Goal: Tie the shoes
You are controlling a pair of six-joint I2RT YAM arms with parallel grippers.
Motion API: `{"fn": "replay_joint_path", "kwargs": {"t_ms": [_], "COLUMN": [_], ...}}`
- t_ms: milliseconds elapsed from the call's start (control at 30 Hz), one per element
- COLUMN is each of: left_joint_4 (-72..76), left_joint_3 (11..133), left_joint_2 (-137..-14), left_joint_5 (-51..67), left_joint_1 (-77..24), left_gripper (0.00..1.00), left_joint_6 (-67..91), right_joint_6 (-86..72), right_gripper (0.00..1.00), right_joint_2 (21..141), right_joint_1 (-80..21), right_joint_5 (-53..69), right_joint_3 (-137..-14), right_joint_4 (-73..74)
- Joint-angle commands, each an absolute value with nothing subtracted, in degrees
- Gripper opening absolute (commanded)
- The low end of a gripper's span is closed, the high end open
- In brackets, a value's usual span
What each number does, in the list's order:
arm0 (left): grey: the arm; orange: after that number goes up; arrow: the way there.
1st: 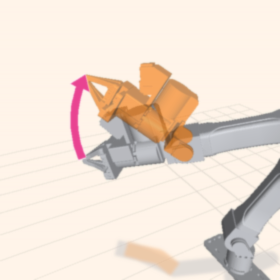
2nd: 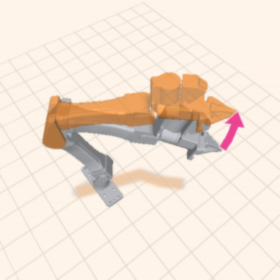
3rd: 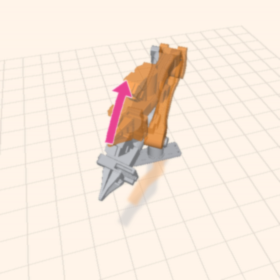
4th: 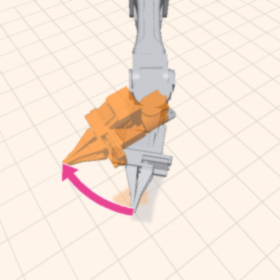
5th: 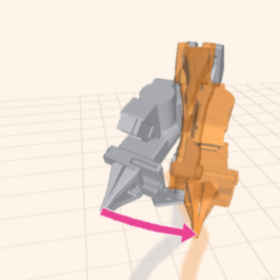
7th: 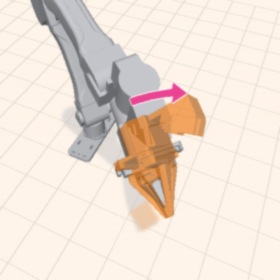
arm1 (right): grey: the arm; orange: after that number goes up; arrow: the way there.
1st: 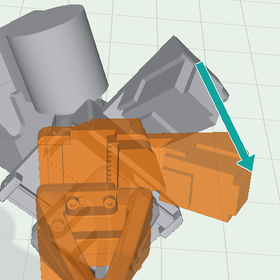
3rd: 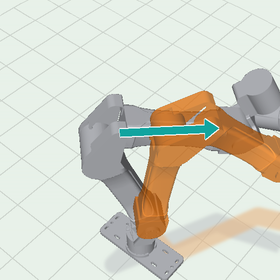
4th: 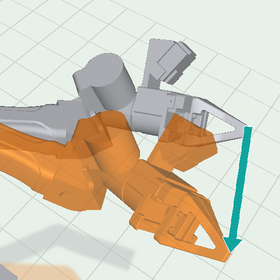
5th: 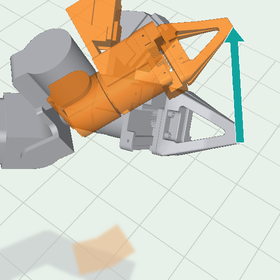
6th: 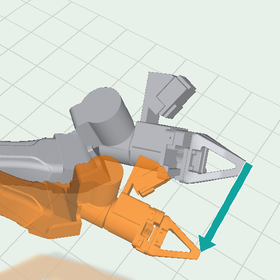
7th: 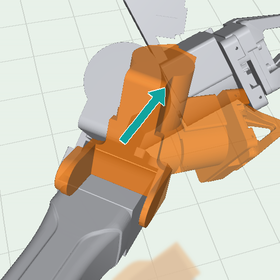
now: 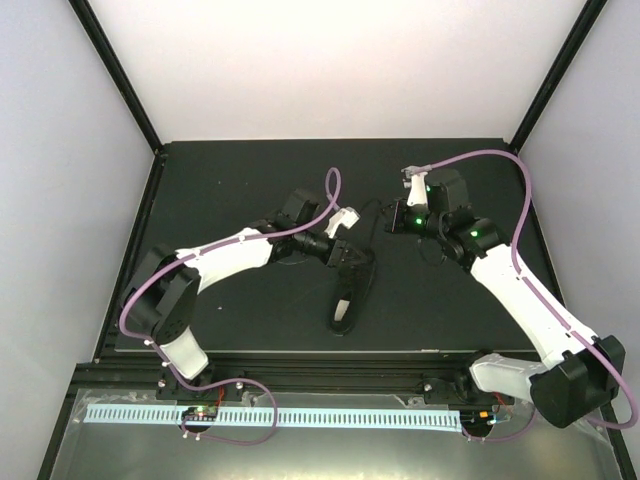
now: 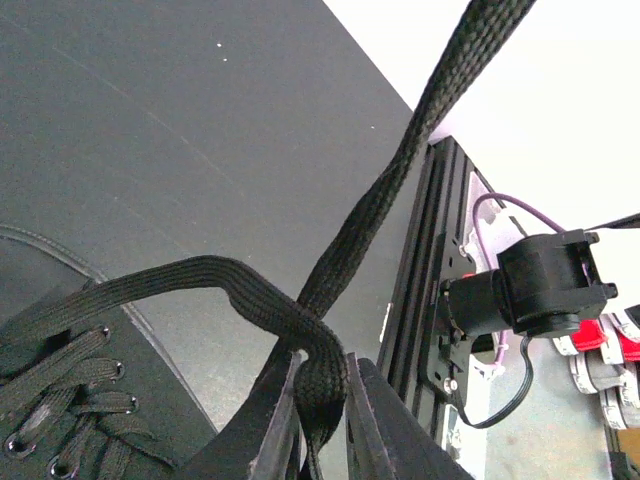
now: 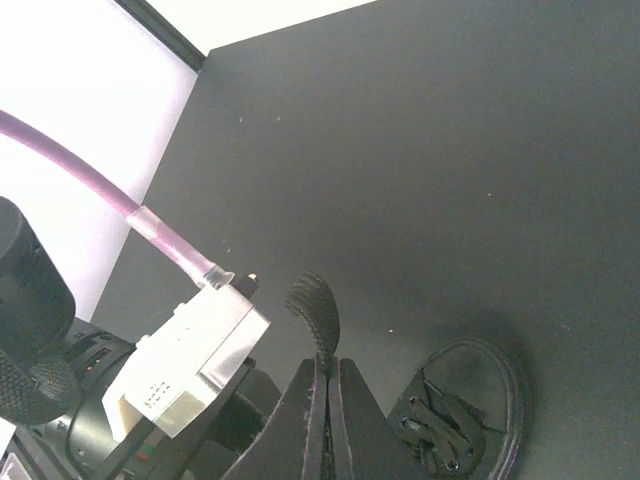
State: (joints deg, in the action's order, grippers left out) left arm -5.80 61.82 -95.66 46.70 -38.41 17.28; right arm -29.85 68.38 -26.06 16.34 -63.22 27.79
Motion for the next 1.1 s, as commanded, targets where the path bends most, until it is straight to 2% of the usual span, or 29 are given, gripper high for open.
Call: {"fn": "replay_joint_path", "kwargs": {"t_ms": [0,667,900,1067], "left_joint_4": [-4.7,-8.3,-7.3,-6.9], "left_joint_3": [65.2,68.0,68.6,68.4], "left_joint_2": [-97.5,-99.3,-99.8,-99.6], "left_joint_5": [50.5,41.1,41.1,41.6], "left_joint_1": [-38.1,-38.1,-38.2,-38.2], "left_gripper": [0.16,0.22,0.18,0.05], "left_joint_6": [15.2,12.0,12.3,11.8], "right_joint_6": [-28.9,-29.0,-28.8,-28.8], "right_gripper": [0.02,0.02,0.02,0.02], "right_joint_2": [69.0,69.3,69.8,70.3], "right_joint_1": [-26.5,-27.5,-27.9,-28.1], "right_joint_5": [17.7,19.4,19.9,19.7], "right_joint_3": [-65.1,-65.1,-65.2,-64.9], "right_joint_4": [25.7,25.5,25.5,25.5]}}
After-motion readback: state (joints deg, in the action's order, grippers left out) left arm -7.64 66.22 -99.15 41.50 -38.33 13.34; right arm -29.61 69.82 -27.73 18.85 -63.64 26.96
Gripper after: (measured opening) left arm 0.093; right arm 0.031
